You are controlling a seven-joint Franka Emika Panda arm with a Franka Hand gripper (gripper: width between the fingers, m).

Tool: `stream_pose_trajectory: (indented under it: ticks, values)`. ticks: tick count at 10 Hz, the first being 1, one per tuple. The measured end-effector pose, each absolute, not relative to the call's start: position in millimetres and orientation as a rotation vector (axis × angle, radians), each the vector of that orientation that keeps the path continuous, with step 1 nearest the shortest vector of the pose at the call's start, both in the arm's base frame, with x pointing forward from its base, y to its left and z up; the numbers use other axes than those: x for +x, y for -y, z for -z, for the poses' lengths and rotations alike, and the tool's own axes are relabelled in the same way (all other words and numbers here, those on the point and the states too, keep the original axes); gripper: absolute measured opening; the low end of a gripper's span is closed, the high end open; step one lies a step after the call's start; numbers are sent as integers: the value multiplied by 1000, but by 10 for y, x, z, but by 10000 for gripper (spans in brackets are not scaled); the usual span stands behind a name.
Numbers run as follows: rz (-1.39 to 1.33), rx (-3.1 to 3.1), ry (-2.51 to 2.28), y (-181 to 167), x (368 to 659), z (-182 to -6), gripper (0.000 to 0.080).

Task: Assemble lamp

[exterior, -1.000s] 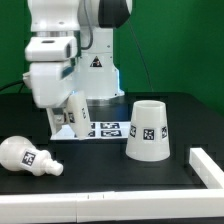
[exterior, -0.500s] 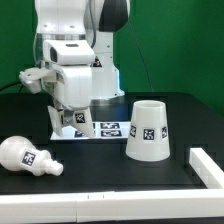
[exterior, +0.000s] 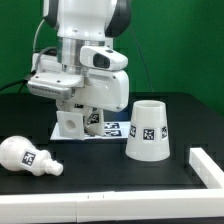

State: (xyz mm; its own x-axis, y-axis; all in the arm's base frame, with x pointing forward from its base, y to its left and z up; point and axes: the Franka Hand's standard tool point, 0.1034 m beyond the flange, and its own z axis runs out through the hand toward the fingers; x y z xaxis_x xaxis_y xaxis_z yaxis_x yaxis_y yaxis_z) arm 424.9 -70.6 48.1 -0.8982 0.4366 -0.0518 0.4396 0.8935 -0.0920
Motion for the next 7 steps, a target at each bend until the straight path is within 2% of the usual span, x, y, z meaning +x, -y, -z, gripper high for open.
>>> stream_pose_trajectory:
  ticks: [3,7]
  values:
    - [177,441,-3085,755,4224,-464,310]
    - [207,264,-3172,815,4103,-323,310]
